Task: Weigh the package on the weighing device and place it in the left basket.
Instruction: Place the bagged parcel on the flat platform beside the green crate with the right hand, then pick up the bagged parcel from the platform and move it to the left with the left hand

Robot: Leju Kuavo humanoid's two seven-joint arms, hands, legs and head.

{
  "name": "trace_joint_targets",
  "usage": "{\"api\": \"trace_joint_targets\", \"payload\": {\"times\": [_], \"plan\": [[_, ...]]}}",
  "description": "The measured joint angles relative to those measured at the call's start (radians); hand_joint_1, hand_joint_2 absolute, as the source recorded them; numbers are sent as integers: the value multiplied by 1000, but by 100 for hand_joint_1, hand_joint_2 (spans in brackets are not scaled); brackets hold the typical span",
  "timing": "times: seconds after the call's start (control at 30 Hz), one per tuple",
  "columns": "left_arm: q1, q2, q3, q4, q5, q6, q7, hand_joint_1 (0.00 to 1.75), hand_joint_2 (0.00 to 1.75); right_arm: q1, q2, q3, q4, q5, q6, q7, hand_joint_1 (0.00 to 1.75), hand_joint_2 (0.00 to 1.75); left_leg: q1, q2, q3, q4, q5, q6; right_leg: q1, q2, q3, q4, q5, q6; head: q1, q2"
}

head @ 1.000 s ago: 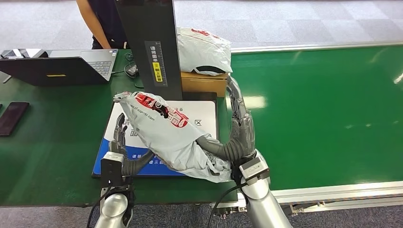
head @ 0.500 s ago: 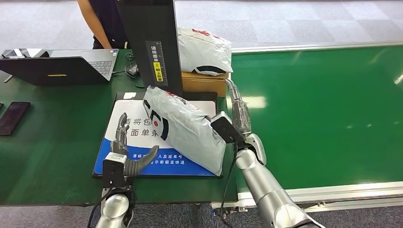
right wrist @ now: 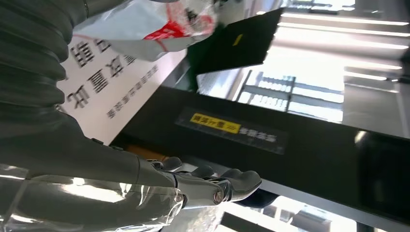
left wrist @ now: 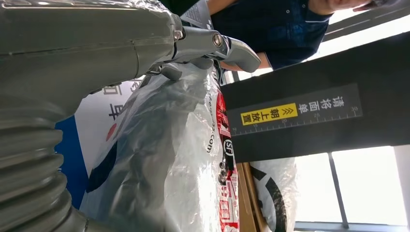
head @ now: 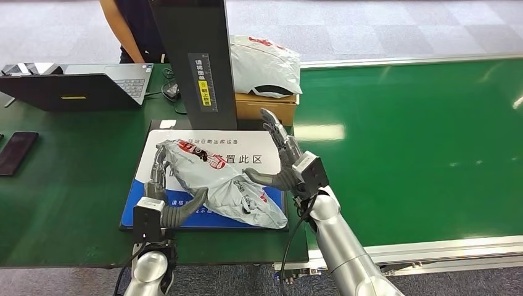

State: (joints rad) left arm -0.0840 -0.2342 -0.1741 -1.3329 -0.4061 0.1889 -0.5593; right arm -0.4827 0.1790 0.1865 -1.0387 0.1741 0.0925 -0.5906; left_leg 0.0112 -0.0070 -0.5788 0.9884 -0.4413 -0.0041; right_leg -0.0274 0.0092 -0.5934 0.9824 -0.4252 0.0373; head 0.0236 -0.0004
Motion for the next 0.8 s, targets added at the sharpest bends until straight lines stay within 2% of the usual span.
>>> {"api": "trace_joint_targets", "payload": {"times": [0.23,0.43,0.6,0.8], "plan": [[4,0,5,-5,-3,-3,10,0,175,46,0,8,-138,-181,181,5,0,175,0,0,0,0,0,0,0,0,0,0,0,0,0,0],[11,0,12,-20,-15,-11,17,0,175,68,0,8,-206,-215,199,8,0,175,0,0,0,0,0,0,0,0,0,0,0,0,0,0],[13,0,16,-24,-19,-17,21,0,175,84,0,8,-251,-284,260,15,0,175,0,0,0,0,0,0,0,0,0,0,0,0,0,0],[16,1,22,-39,-48,-5,28,0,175,108,0,8,-321,-275,257,28,0,175,0,0,0,0,0,0,0,0,0,0,0,0,0,0]]}}
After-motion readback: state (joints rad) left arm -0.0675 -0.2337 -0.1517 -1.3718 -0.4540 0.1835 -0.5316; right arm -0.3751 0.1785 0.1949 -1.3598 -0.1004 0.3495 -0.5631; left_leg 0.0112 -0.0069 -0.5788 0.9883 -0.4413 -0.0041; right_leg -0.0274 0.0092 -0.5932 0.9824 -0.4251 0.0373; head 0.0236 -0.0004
